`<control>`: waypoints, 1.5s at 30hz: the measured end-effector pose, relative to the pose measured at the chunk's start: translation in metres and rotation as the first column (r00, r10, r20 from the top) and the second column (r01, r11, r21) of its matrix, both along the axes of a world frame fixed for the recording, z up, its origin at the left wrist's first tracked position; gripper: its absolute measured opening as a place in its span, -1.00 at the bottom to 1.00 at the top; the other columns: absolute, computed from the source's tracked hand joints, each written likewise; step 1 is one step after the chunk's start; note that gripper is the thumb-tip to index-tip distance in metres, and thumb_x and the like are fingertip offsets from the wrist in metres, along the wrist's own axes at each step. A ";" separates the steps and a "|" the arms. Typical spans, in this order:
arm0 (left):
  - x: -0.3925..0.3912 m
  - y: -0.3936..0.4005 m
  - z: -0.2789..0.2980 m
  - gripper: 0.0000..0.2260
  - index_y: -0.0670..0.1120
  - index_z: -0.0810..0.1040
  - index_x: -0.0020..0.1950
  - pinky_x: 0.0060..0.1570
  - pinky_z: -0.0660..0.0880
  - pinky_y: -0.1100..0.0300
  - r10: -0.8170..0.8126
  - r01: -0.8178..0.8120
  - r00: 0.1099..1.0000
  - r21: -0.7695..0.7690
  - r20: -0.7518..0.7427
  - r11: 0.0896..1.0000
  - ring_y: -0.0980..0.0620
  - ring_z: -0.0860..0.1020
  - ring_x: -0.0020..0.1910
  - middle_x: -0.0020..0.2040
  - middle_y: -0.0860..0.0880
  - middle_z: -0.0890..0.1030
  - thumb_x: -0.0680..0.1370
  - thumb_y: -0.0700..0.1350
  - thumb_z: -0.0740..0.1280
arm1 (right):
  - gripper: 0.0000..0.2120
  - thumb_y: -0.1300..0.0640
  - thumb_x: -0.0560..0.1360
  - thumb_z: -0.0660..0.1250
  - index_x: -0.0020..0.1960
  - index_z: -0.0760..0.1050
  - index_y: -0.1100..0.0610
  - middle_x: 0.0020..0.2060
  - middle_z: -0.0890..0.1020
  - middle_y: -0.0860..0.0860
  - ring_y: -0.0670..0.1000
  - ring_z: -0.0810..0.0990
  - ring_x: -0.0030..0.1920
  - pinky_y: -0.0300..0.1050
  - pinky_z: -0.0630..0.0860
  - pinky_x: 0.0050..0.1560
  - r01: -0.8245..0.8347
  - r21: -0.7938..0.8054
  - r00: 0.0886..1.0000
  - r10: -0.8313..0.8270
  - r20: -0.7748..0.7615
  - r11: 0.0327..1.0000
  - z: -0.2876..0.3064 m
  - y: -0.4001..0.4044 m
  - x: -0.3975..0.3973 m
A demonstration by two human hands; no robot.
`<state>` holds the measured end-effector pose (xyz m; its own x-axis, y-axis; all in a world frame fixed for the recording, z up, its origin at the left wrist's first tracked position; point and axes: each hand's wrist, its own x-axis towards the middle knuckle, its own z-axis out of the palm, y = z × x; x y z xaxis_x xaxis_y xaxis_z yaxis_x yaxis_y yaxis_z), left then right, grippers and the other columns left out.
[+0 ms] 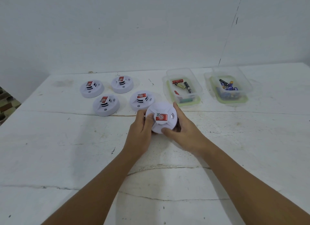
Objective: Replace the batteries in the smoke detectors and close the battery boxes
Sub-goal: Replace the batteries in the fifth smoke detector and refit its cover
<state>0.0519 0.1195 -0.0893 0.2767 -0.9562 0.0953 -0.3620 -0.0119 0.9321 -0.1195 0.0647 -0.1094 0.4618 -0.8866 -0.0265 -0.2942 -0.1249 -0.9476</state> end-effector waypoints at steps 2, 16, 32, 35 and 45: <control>0.000 0.000 0.000 -0.81 -0.04 0.49 0.24 -0.33 0.42 0.37 0.000 0.000 1.000 0.003 0.004 1.000 0.26 0.53 -0.28 -0.08 0.08 0.63 0.74 -0.01 0.15 | -0.05 0.01 0.48 0.49 0.69 -0.01 -0.07 0.41 0.55 -0.13 -0.03 0.56 0.39 0.20 0.50 0.41 -0.006 0.001 1.000 0.006 0.004 1.000 0.000 0.000 0.000; 0.000 0.001 0.001 -0.77 -0.04 0.47 0.33 -0.24 0.45 0.44 -0.015 0.015 1.000 0.002 0.009 1.000 0.32 0.57 -0.13 0.05 0.09 0.63 0.75 -0.02 0.14 | -0.04 -0.05 0.47 0.48 0.68 -0.03 -0.14 0.42 0.53 -0.18 -0.08 0.55 0.40 0.16 0.50 0.41 -0.023 -0.017 1.000 0.023 -0.009 1.000 0.001 -0.001 0.000; 0.000 0.001 0.000 -0.81 -0.04 0.49 0.24 -0.27 0.46 0.35 -0.010 0.011 1.000 -0.009 0.022 1.000 0.25 0.56 -0.21 -0.05 0.07 0.65 0.75 -0.02 0.14 | -0.02 -0.05 0.46 0.48 0.68 -0.06 -0.18 0.41 0.54 -0.21 -0.10 0.55 0.39 0.16 0.50 0.40 -0.029 -0.005 0.999 0.029 -0.019 1.000 0.002 0.000 -0.001; -0.001 0.001 0.000 -0.81 -0.04 0.48 0.25 -0.24 0.48 0.37 -0.012 0.013 0.999 -0.002 0.030 1.000 0.28 0.56 -0.17 -0.04 0.09 0.64 0.75 -0.03 0.14 | 0.00 -0.08 0.46 0.47 0.68 -0.12 -0.21 0.40 0.54 -0.24 -0.10 0.57 0.36 0.14 0.52 0.39 -0.035 -0.007 0.999 0.035 -0.024 0.999 0.001 0.001 -0.001; 0.000 0.001 0.001 -0.80 -0.05 0.48 0.27 -0.24 0.48 0.36 -0.017 0.017 1.000 -0.007 0.025 1.000 0.22 0.58 -0.12 -0.01 0.10 0.63 0.75 -0.04 0.13 | 0.01 -0.09 0.46 0.45 0.67 -0.15 -0.23 0.40 0.53 -0.27 -0.11 0.57 0.35 0.15 0.51 0.39 -0.040 -0.017 0.999 0.040 -0.037 0.999 0.003 0.002 -0.001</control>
